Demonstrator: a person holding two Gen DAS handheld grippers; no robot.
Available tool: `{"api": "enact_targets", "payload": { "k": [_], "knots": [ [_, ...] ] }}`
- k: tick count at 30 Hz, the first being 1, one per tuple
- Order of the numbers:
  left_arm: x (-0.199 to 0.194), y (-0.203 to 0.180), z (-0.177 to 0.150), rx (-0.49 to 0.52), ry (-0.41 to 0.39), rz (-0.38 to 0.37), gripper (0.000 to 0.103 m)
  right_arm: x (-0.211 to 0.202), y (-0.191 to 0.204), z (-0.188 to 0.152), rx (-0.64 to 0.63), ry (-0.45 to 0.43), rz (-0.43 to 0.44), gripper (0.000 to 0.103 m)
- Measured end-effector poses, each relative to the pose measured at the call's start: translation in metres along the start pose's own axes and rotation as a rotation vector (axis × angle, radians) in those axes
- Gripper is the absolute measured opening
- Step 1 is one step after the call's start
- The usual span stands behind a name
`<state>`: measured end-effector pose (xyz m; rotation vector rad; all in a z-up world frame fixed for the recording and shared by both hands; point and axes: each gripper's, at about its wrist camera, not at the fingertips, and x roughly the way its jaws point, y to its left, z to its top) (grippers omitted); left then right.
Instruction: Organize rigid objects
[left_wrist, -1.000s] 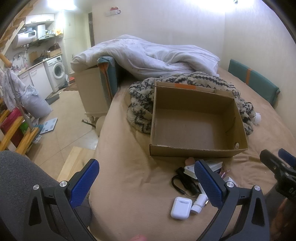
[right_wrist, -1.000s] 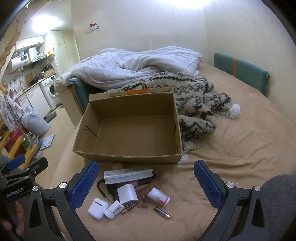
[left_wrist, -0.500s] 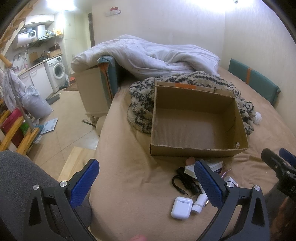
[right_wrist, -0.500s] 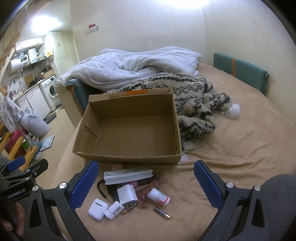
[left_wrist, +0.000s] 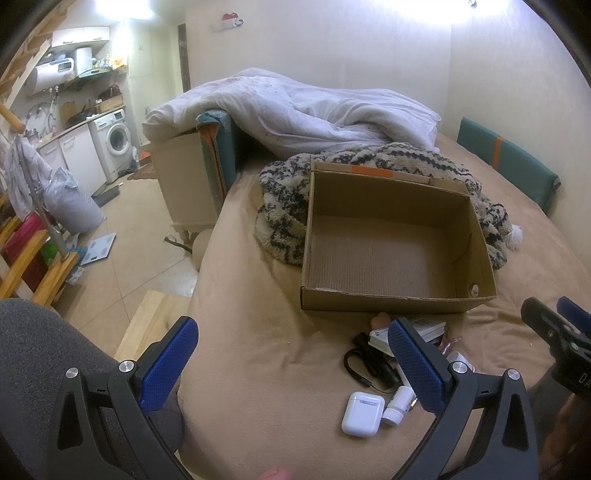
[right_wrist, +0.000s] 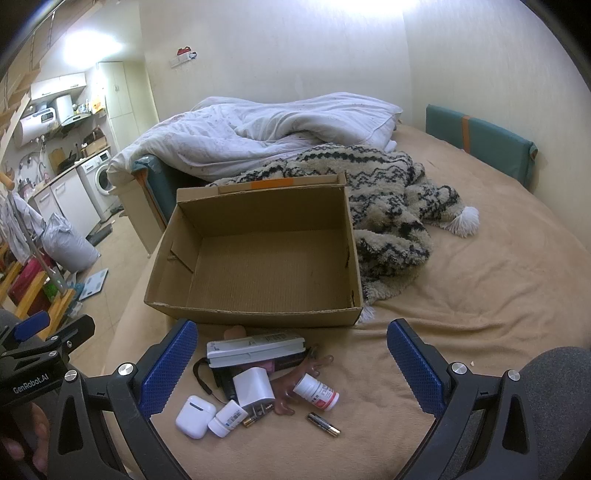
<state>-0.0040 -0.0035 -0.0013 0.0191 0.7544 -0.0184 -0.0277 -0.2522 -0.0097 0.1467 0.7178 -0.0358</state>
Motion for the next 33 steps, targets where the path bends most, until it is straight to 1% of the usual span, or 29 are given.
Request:
{"api": "enact_targets", "payload": {
  "k": [13,17,21,24,29,31,33],
  "knots": [
    [0.0,0.002,-0.001,-0.005,-0.002,0.003,0.103,-0.002,-0.001,0.001,0.003,0.001,-0.001,0.103],
    [0.002,0.003,-0.002,-0.008,0.001,0.005,0.103,0.003,-0.009,0.006,0.041,0.003,-0.002,0.103],
    [0.005,0.006,-0.001,-0.01,0.01,0.005,0.103,0.005,-0.015,0.012,0.058,0.006,-0.001,0.103],
    [0.008,0.005,0.006,-0.017,0.031,0.0,0.103,0.006,-0.017,0.017,0.055,0.005,0.006,0.103],
    [0.013,0.005,0.021,-0.019,0.044,0.024,0.103,0.012,-0.019,0.027,0.07,0.035,0.049,0.103],
    [0.019,0.003,0.026,-0.003,0.061,0.041,0.103,0.019,-0.02,0.032,0.076,0.065,0.064,0.103],
    [0.026,0.001,0.03,0.011,0.081,0.043,0.103,0.027,-0.019,0.036,0.07,0.101,0.063,0.103]
  ]
}}
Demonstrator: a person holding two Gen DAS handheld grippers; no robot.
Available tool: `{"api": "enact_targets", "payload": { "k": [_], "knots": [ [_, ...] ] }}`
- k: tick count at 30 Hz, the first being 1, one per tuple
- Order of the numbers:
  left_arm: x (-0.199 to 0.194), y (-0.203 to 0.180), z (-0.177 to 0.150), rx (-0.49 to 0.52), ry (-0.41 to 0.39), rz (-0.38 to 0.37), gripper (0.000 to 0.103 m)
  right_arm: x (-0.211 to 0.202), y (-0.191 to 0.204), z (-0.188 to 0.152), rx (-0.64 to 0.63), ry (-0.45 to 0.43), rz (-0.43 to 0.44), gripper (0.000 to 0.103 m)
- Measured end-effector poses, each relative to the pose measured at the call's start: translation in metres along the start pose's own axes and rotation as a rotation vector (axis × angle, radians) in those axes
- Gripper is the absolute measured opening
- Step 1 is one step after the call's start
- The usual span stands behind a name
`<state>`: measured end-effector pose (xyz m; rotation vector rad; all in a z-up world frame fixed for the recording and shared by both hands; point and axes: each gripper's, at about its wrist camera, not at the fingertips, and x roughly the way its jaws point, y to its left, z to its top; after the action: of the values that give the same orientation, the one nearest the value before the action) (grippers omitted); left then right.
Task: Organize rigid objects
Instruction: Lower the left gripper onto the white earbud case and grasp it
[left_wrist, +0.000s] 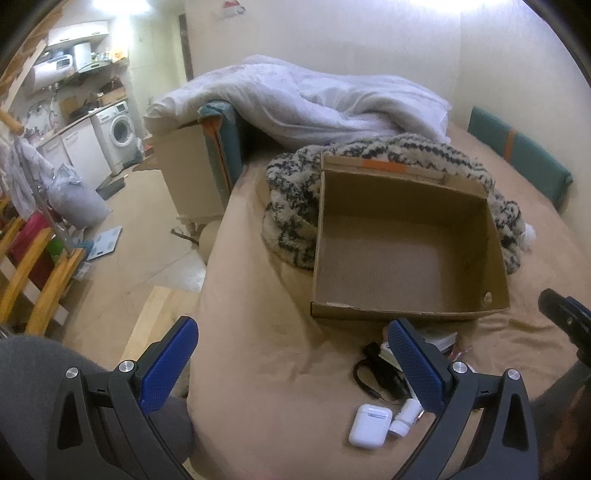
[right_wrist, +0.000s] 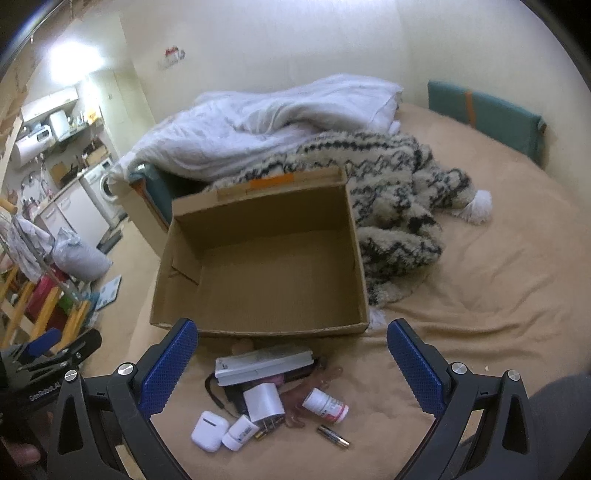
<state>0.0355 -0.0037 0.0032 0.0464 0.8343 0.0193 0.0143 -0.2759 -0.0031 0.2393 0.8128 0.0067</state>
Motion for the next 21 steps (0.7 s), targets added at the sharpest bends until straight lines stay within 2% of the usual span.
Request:
{"api": "enact_targets", "payload": {
  "k": [6,10,13,15,16,17,19,21],
  "knots": [
    [0.04,-0.013,0.007,0.044,0.165,-0.034,0.102,0.023,-0.003,0.001,0.0,0.085,0.007,0.103],
    [0.082,-0.022,-0.004,0.036,0.372,-0.093,0.101,0.042,-0.015,-0.01,0.068,0.17,0.041,0.103],
    [0.108,-0.035,-0.018,0.05,0.508,-0.137,0.09,0.054,-0.024,-0.017,0.127,0.241,0.065,0.103],
    [0.119,-0.046,-0.031,0.098,0.572,-0.131,0.088,0.059,-0.027,-0.021,0.149,0.27,0.069,0.103],
    [0.124,-0.05,-0.039,0.117,0.601,-0.13,0.084,0.061,-0.029,-0.022,0.159,0.28,0.069,0.103],
    [0.128,-0.052,-0.046,0.129,0.62,-0.129,0.076,0.062,-0.03,-0.023,0.166,0.287,0.069,0.103],
    [0.14,-0.059,-0.061,0.148,0.679,-0.121,0.069,0.065,-0.033,-0.024,0.186,0.297,0.077,0.103],
    [0.15,-0.062,-0.072,0.14,0.724,-0.132,0.068,0.066,-0.036,-0.025,0.205,0.306,0.082,0.103]
  ]
}}
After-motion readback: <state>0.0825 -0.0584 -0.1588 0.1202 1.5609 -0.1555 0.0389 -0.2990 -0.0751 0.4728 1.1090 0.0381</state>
